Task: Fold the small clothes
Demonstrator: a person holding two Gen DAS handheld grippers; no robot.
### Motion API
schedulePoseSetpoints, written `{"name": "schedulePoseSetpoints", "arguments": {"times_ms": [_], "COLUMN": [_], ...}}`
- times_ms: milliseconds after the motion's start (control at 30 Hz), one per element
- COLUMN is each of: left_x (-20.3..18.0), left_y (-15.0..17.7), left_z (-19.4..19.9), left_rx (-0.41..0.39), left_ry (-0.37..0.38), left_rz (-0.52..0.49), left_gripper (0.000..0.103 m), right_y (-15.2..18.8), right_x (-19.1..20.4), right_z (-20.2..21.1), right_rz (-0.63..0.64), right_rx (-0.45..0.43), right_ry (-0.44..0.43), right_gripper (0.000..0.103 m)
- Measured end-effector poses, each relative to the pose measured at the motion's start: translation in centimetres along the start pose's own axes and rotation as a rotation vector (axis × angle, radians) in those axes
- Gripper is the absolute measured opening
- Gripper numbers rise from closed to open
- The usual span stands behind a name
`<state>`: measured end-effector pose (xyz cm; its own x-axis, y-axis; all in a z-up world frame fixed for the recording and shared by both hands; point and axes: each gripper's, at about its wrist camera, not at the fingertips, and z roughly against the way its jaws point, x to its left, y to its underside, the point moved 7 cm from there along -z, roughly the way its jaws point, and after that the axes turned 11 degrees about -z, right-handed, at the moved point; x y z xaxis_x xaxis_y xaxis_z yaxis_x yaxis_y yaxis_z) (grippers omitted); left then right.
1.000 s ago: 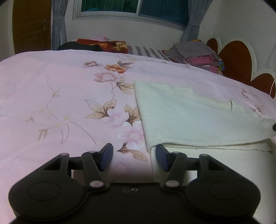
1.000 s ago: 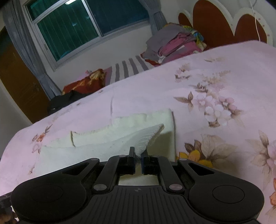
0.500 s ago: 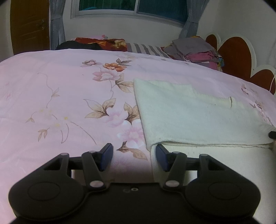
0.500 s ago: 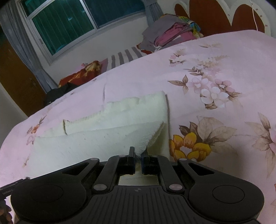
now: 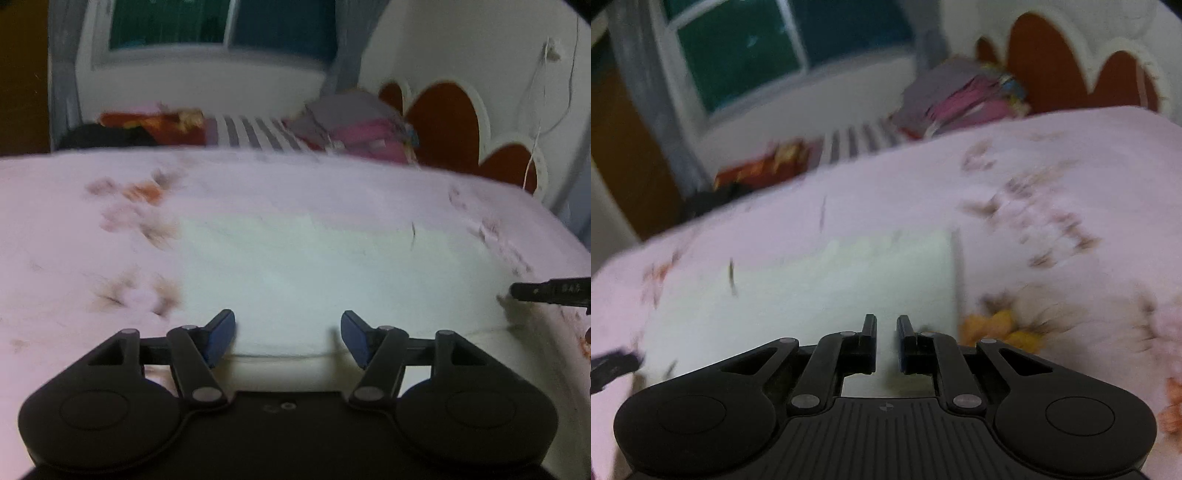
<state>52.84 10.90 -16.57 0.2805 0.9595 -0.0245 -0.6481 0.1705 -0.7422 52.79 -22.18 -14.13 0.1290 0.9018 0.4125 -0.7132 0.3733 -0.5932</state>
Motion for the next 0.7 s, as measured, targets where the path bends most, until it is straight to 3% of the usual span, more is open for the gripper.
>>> {"name": "schedulePoseSetpoints", "arguments": {"times_ms": [33, 67, 167, 233, 467, 533, 600, 700], "left_x": [0.2, 0.3, 0.4, 0.8, 4.0, 5.7, 7.2, 7.3], "left_y": [0.8, 1.1, 0.5, -0.5, -5.0, -5.1, -4.8, -5.4], "left_z": [-1.3, -1.5, -1.2, -1.7, -6.6, -8.0, -9.0, -7.7], "left_rx": [0.046, 0.038, 0.047, 0.029, 0.01, 0.029, 0.039, 0.038], "left_ry": [-0.006, -0.01, -0.003, 0.012, -0.017, -0.036, -0.004, -0.021], "left_rz": [0.012, 0.004, -0.008, 0.012, -0.005, 0.005, 0.028, 0.023], "left_gripper": [0.06, 0.061, 0.062, 0.065, 0.065, 0.065, 0.065, 0.06], "right_y": [0.7, 1.3, 1.0, 0.0, -3.5, -4.4, -4.7, -5.2], "right_x": [-0.1, -0.6, -1.3, -1.0, 0.4, -0.4, -2.3, -2.1], "right_z": [-1.1, -1.9, -1.4, -1.0, -4.9, -6.3, -7.8, -7.0], "right_rz": [0.015, 0.018, -0.001, 0.015, 0.033, 0.042, 0.03, 0.03], "right_rx": [0.034, 0.067, 0.073, 0.029, 0.013, 0.014, 0.039, 0.029], "right_ry": [0.038, 0.085, 0.084, 0.062, 0.008, 0.036, 0.109, 0.106], "right_gripper": [0.01, 0.01, 0.01, 0.011, 0.011, 0.01, 0.01, 0.011]}}
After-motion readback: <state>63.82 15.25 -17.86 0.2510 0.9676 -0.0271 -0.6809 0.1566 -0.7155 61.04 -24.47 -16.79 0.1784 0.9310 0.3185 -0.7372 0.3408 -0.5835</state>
